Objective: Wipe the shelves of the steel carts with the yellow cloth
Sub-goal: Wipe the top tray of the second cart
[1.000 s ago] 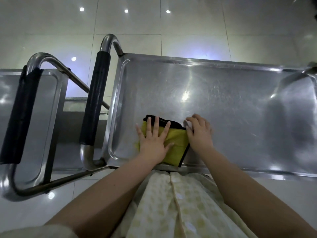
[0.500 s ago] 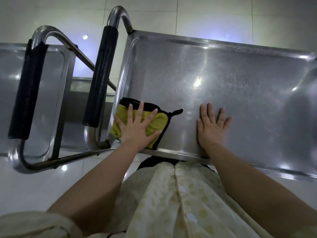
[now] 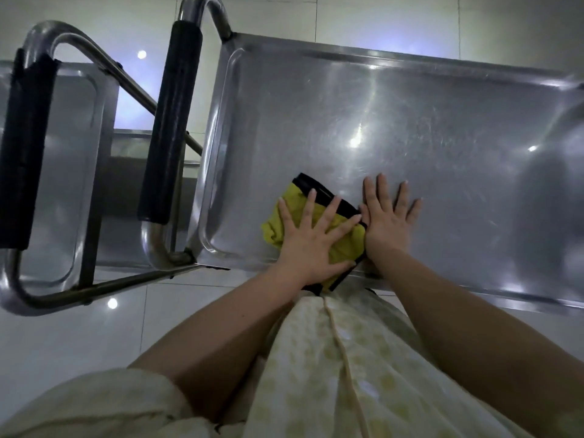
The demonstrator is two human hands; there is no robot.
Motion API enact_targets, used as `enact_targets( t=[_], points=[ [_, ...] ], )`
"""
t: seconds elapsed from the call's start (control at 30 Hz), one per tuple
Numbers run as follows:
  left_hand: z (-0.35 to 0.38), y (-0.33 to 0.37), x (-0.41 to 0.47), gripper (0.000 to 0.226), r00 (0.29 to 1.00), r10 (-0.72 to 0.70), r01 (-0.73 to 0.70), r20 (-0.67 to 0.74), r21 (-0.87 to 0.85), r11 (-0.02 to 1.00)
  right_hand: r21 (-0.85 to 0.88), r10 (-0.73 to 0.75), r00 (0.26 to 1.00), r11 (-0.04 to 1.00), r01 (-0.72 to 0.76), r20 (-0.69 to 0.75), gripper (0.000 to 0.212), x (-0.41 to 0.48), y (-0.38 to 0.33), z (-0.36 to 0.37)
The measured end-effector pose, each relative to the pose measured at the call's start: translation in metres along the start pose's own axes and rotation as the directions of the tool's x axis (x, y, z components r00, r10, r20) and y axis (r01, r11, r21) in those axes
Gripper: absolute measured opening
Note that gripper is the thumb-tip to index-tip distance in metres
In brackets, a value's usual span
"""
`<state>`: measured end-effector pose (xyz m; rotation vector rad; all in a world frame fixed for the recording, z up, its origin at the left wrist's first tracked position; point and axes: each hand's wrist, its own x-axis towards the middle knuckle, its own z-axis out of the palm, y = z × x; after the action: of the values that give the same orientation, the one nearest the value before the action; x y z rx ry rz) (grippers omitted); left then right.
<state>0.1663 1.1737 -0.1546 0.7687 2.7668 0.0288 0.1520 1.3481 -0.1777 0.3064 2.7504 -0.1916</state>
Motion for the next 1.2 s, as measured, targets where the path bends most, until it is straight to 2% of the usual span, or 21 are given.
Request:
enact_targets(
  t=[0.07, 0.13, 0.23, 0.3, 0.4, 0.63, 0.87, 1.2],
  points=[
    [0.000, -0.018, -0.002, 0.085, 0.999, -0.047, 0.047, -0.024, 0.001, 0.999, 0.020, -0.024, 1.000, 0.999, 0.024, -0.020, 0.055, -0.003, -0.001, -0.001],
    [-0.001, -0.049, -0.004, 0.087, 0.985, -0.168, 0.168, -0.049, -0.008, 0.986, 0.039, -0.026, 0.999, 0.999, 0.028, -0.044, 0.058, -0.005, -0.005, -0.002],
    [-0.004, -0.104, -0.002, 0.088, 0.934, -0.355, 0.354, -0.034, -0.052, 0.934, 0.029, -0.019, 0.999, 0.999, 0.021, -0.045, 0.058, -0.006, -0.010, -0.005],
    [-0.008, -0.129, 0.002, 0.089, 0.908, -0.419, 0.417, -0.017, -0.062, 0.907, 0.030, 0.000, 0.999, 1.000, 0.001, -0.039, 0.058, -0.005, -0.013, -0.006],
    [-0.008, -0.130, 0.004, 0.087, 0.900, -0.435, 0.433, -0.038, -0.053, 0.900, 0.041, 0.041, 0.999, 0.998, -0.040, -0.029, 0.057, 0.002, -0.025, -0.010],
    [-0.005, -0.128, 0.002, 0.086, 0.898, -0.437, 0.432, -0.053, -0.093, 0.897, -0.022, -0.089, 0.995, 0.996, 0.089, -0.037, 0.055, 0.068, -0.042, -0.028],
    [-0.003, -0.131, -0.012, 0.086, 0.859, -0.510, 0.504, -0.036, -0.112, 0.856, -0.034, -0.134, 0.990, 0.990, 0.133, -0.030, 0.055, 0.067, -0.050, -0.020],
    [0.001, -0.165, -0.030, 0.086, 0.845, -0.533, 0.527, -0.046, -0.102, 0.844, -0.042, -0.168, 0.986, 0.985, 0.167, -0.020, 0.056, 0.064, -0.087, -0.015]
  ],
)
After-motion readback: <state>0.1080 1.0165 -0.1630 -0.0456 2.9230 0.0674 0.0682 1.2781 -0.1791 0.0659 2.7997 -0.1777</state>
